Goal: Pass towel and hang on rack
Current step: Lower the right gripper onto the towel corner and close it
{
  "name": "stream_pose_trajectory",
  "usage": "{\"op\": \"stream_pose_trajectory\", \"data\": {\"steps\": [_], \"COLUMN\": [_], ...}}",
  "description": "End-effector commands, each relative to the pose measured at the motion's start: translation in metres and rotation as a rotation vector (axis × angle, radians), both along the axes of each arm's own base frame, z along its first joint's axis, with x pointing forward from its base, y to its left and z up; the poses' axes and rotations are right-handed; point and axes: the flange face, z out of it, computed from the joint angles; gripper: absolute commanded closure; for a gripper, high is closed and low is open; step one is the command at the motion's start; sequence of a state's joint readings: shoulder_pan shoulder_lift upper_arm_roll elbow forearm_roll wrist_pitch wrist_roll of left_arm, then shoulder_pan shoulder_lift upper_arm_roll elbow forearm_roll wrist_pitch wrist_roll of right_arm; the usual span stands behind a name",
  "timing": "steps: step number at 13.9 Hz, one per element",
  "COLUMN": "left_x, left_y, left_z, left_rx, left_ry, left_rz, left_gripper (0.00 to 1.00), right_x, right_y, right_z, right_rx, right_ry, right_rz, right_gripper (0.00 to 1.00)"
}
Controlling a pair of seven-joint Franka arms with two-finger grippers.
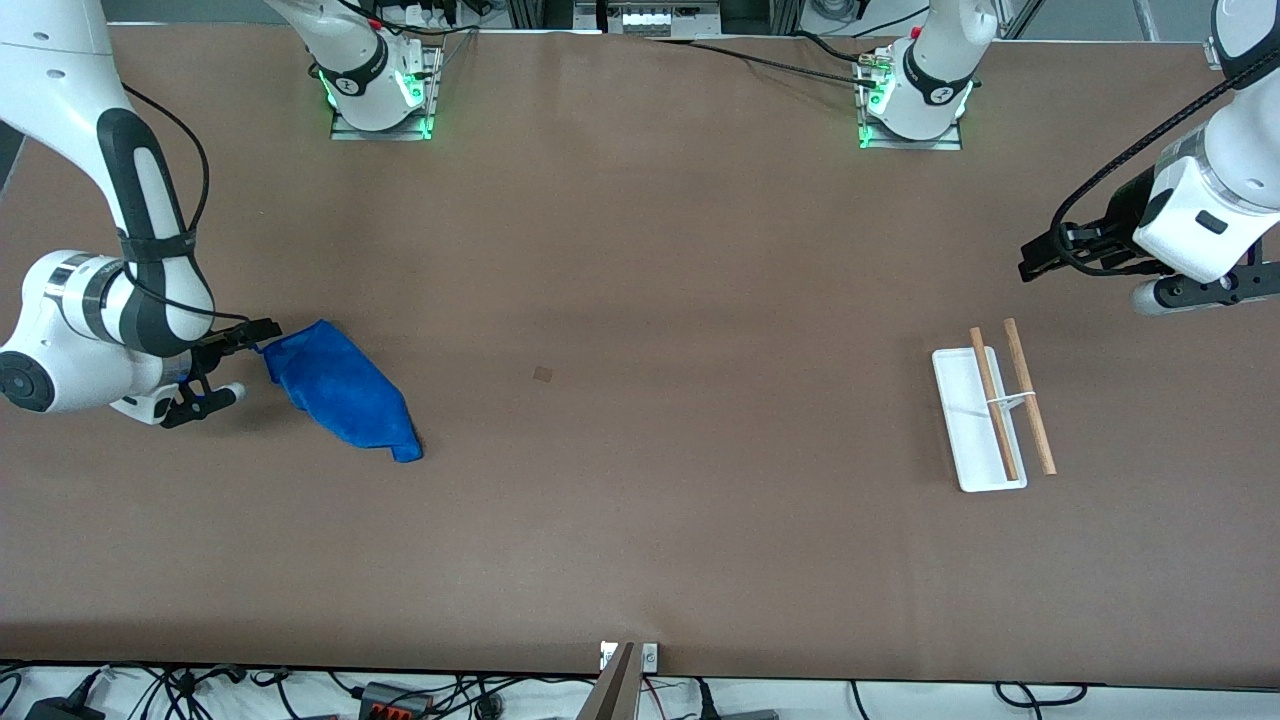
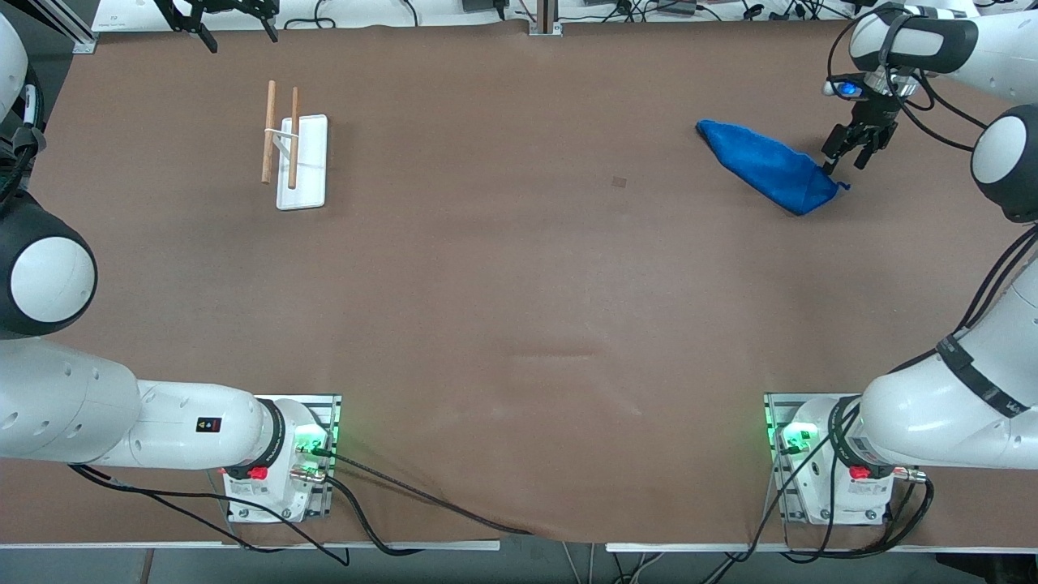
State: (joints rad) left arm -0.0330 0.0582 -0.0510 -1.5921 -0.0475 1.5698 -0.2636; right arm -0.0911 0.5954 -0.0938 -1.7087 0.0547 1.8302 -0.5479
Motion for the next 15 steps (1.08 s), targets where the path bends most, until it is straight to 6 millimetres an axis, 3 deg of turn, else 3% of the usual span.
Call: {"op": "stream_pose_trajectory", "data": {"steps": [1,8,15], "left_x": [0.002,0.002,0.002], "left_y": [0.001,0.001,0.002], "left_z": [0.005,0.005,0.005], "left_rx": [-0.014,-0.014,-0.014], "left_ry": [-0.001,-0.001,-0.001], "left_rz": [-0.017,-0.017,-0.015], "left_gripper": [0.00,0.00,0.00], "right_x": [0.003,-0.004,-0.011], "right_y": [-0.002,-0.035,-0.036], "right_z": [-0.016,-0.041,-0.056], "right_rx": [0.033,0.088,0.114], "right_ry": [-0.011,-0.029,0.003], "right_rz": [-0.009,-0.010,-0.028], "right_gripper": [0.12,0.16,0.39]}}
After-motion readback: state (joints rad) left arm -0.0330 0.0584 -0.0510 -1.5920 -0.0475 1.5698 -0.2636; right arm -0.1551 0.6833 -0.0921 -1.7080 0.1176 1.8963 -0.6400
